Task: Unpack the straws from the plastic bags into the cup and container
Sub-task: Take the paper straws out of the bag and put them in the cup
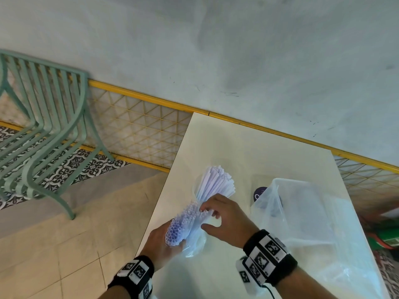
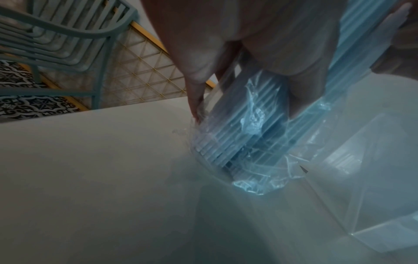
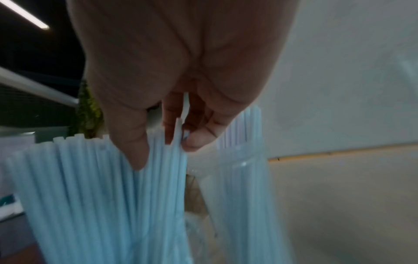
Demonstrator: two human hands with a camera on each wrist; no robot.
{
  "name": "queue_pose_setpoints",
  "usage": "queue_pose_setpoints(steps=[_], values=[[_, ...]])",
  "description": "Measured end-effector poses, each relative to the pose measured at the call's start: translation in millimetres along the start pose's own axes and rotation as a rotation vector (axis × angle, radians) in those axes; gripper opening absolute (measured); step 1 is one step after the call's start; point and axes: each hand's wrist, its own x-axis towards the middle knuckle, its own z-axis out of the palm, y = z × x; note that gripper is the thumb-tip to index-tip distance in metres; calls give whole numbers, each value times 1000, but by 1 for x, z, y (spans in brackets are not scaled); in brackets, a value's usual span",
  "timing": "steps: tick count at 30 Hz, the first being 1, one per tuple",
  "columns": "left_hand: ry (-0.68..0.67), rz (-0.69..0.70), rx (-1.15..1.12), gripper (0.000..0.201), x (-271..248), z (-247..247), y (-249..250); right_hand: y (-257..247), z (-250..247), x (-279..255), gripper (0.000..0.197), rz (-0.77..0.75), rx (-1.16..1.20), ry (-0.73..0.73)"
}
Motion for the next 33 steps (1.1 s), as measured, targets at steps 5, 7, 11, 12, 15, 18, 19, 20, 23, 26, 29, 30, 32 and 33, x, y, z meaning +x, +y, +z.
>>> queue_pose_setpoints(steps=[5,7,11,12,15,18,19,20,23,26,29,30,32,33], values=[[4,-18,11,33,1,2,0,-2,25,-6,26,-6,149,258],[14,-40,3,31,1,2,0,-5,32,-7,35,104,232,283],[18,-70,-1,29,2,4,-2,-8,47,-11,41,301,360,307],[17,-73,1,28,3,4,-2,-7,49,-11,35,317,364,311],[11,-71,26,26,3,4,-2,-6,52,-9,20,227,290,328],[10,-66,45,27,2,3,-3,-9,47,-4,17,68,160,363],[9,-67,51,27,3,3,-3,-9,46,-3,18,50,137,369],[7,-69,58,26,3,3,-3,-8,46,-2,19,43,128,371],[11,-85,56,27,3,3,-2,-5,52,-5,18,117,193,330],[7,-70,74,29,2,3,2,-3,57,-7,15,199,243,288],[8,-77,48,28,2,3,3,-2,55,-7,16,184,226,288],[6,-83,40,27,2,2,3,-2,54,-6,15,176,228,296],[-2,-79,42,26,1,2,3,-2,52,-6,13,152,237,317],[-4,-73,40,27,1,2,4,-3,51,-6,12,139,240,328]])
